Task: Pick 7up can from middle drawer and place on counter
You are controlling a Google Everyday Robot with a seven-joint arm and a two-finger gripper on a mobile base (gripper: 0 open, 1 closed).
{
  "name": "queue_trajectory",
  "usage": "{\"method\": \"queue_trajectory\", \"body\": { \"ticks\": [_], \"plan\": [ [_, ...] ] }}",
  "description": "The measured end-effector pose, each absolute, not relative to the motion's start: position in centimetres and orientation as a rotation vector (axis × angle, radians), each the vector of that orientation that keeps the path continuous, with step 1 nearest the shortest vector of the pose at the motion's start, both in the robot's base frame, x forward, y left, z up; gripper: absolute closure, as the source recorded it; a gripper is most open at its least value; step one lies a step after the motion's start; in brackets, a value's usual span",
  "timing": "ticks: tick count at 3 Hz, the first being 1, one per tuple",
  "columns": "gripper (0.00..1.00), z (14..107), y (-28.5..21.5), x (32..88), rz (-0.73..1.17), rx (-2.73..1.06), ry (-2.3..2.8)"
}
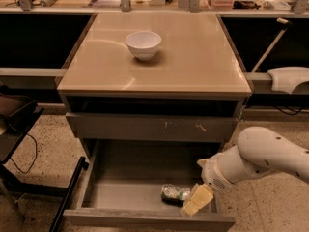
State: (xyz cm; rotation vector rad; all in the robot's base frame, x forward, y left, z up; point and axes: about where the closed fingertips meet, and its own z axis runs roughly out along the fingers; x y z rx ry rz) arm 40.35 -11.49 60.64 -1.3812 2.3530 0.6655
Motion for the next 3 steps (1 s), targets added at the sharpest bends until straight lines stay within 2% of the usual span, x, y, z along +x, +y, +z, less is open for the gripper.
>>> {"method": "queue_trajectory", "body": {
  "ticks": [1,2,3],
  "plan": [
    [0.00,59.9,-11.8,40.2,0.669,-1.324,2.363],
    [0.00,58.2,-13.3,42.1,0.518,-1.245,2.422],
    [0.00,57.6,-16.2,45.7,0.231,-1.200,2.446]
  ]
}}
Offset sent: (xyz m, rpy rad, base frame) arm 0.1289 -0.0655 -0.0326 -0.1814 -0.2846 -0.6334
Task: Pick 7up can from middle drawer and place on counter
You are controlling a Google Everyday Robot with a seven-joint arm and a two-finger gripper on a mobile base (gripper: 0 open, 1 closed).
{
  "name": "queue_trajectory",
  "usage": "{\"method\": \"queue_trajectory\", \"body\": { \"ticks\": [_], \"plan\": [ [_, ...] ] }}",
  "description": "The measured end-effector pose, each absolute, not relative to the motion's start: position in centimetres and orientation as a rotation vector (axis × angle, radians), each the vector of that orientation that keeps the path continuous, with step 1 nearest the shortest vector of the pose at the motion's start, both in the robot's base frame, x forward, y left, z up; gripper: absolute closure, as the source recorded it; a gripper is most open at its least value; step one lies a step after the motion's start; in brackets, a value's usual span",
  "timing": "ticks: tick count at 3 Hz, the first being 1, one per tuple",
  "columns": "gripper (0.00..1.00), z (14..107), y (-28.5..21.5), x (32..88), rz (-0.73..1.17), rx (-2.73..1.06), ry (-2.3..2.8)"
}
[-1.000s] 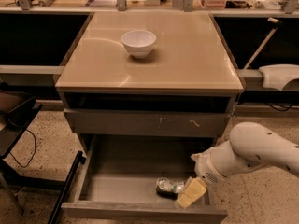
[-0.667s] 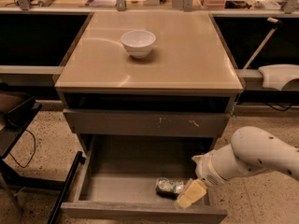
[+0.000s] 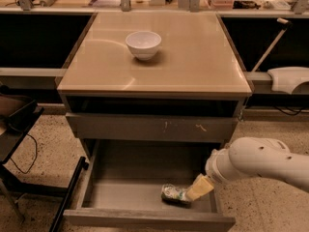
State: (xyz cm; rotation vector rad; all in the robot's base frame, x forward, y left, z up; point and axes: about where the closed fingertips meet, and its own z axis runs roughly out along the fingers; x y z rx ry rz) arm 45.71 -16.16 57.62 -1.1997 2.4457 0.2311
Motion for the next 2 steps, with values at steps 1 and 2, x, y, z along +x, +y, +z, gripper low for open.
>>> {"method": "queue_trajectory", "body": {
  "ticks": [1,2],
  "plan": [
    [0.00,57.66,-17.15,48.54,0.123,-1.173,2.421],
    [0.00,57.56,-17.33,48.42,0.140,-1.169,2.421]
  ]
}}
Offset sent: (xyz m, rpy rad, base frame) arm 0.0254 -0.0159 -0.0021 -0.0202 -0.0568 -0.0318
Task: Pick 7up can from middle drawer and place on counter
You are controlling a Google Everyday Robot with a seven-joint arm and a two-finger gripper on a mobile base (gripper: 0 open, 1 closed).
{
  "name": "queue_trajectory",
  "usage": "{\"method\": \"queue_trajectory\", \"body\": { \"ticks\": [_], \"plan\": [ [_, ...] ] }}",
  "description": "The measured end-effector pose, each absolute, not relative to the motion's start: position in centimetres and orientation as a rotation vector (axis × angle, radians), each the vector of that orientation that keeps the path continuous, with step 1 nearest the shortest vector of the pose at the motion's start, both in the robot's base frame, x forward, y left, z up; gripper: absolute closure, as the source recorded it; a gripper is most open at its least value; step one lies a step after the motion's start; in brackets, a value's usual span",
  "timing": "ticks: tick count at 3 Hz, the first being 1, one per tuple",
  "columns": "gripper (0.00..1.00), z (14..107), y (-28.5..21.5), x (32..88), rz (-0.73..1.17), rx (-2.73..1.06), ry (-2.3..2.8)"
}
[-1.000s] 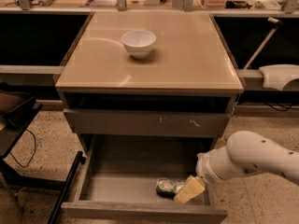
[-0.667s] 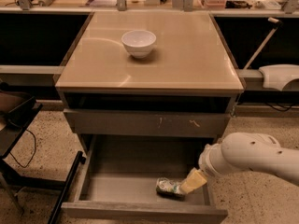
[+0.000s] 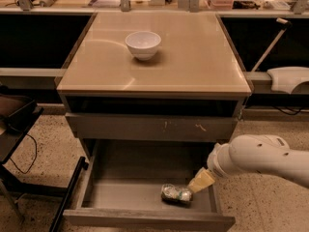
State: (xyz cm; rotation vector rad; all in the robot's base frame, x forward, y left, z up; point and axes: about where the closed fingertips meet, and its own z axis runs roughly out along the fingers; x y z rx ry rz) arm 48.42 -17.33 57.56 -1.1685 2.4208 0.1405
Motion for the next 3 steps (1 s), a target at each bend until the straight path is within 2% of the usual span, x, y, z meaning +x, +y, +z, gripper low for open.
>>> {"method": "queue_trajectory", "body": {
  "ticks": [1,2,3],
  "plan": [
    [0.00,56.0,-17.1,48.0,0.315,-1.122,2.449],
    [0.00,53.5,-20.6,49.4,0.500,-0.972,2.426],
    [0.00,49.3,-23.1,51.7,0.598,-0.904,2.364]
  ]
}}
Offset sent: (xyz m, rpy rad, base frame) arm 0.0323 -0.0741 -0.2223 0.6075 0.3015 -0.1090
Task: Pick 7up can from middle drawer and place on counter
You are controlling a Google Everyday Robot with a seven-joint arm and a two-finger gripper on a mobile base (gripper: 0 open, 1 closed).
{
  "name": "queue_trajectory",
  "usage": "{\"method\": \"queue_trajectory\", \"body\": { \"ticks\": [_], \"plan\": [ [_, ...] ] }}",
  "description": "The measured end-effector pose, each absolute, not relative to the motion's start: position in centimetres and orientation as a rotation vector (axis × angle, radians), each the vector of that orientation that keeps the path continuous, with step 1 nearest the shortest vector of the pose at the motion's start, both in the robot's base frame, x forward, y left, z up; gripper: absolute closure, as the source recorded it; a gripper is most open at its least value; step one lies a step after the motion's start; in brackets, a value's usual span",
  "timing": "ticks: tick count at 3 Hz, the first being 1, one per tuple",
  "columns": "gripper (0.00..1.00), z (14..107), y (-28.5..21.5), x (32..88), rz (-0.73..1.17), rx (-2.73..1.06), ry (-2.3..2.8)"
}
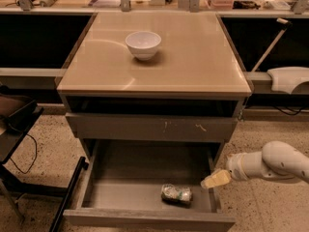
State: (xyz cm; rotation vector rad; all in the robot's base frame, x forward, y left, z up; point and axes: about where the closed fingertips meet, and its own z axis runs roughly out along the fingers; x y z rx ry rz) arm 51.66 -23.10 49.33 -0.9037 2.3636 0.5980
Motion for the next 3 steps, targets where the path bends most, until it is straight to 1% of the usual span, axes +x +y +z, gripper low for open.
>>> {"method": "queue_trajectory", "body": {
  "ticks": [1,2,3],
  "plan": [
    [0.00,45.9,-22.7,51.9,0.651,-0.880,2.370],
    [0.00,46.2,-21.3,49.5,0.687,-0.898,2.317],
    [0.00,47.9,-16.2,46.1,0.815,-1.008,2.162]
  ]
}}
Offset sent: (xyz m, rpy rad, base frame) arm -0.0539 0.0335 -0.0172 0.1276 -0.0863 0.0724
